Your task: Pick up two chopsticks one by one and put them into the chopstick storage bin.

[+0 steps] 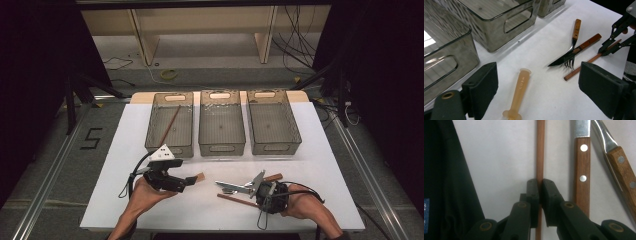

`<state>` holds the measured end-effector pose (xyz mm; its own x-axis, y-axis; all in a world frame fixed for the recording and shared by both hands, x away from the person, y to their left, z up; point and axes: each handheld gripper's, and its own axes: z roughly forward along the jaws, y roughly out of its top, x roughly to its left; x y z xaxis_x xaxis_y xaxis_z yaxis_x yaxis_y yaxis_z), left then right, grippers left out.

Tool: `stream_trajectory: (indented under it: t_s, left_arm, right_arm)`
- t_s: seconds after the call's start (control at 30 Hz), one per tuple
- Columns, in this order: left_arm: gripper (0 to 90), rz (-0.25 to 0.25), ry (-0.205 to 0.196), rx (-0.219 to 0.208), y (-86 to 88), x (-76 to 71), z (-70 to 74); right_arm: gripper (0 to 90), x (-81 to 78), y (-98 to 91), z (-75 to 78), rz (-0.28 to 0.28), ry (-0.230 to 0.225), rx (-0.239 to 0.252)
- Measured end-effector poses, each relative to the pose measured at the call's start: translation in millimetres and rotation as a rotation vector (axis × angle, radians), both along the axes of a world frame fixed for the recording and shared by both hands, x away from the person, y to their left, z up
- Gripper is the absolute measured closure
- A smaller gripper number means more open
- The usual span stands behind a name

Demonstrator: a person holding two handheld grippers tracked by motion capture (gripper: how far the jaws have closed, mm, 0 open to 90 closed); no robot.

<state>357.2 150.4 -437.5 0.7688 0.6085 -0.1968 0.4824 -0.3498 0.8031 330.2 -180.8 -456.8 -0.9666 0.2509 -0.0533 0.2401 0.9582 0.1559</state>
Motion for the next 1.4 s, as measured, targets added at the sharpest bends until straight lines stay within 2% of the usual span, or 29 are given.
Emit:
stream_trajectory:
  t_s: [0.03,0.13,0.2,0.23,0.27,0.37,0.57,0.9,0.93,0.97,1.13,1.4]
  left_arm:
    - [15.6,-0.004,-0.002,0.003,-0.9,-0.3,0.0]
    - [15.6,-0.017,-0.002,0.007,-4.2,-1.5,-0.2]
    - [15.6,-0.029,-0.005,0.011,-6.3,-2.2,0.2]
    - [15.7,-0.035,-0.005,0.014,-7.4,-2.5,0.5]
    - [15.7,-0.039,-0.005,0.014,-8.8,-2.8,0.5]
    - [15.8,-0.054,-0.008,0.021,-12.3,-3.8,0.3]
    - [16.0,-0.086,-0.009,0.036,-20.2,-6.2,0.6]
    - [17.6,-0.165,-0.007,0.078,-37.7,-10.4,0.4]
    - [17.8,-0.178,-0.006,0.087,-39.6,-10.6,0.4]
    - [18.1,-0.185,-0.003,0.09,-42.1,-11.1,-0.1]
    - [20.1,-0.237,0.003,0.127,-53.6,-14.0,-2.8]
    - [28.4,-0.322,0.019,0.219,-65.9,-17.5,-6.6]
  right_arm:
    - [84.7,-0.2,0.0,0.6,0.022,0.004,0.006]
    - [84.8,-3.4,1.0,4.0,0.014,-0.006,0.024]
    - [84.8,-3.0,0.3,7.8,0.037,-0.012,0.033]
    - [84.8,-4.4,0.9,9.2,0.018,-0.02,0.042]
    - [84.8,-3.4,0.5,10.7,0.033,-0.027,0.043]
    - [84.8,-3.9,0.8,14.3,0.025,-0.035,0.055]
    - [84.9,-4.2,4.8,19.8,0.027,-0.052,0.065]
    - [84.9,-2.2,17.4,29.4,0.077,-0.077,0.082]
    - [84.8,-3.2,19.2,31.0,0.067,-0.071,0.077]
    - [84.8,-2.3,20.6,31.1,0.083,-0.083,0.085]
    - [84.8,-2.9,28.2,32.5,0.091,-0.079,0.078]
    - [84.8,-4.2,34.7,33.0,0.129,-0.086,0.081]
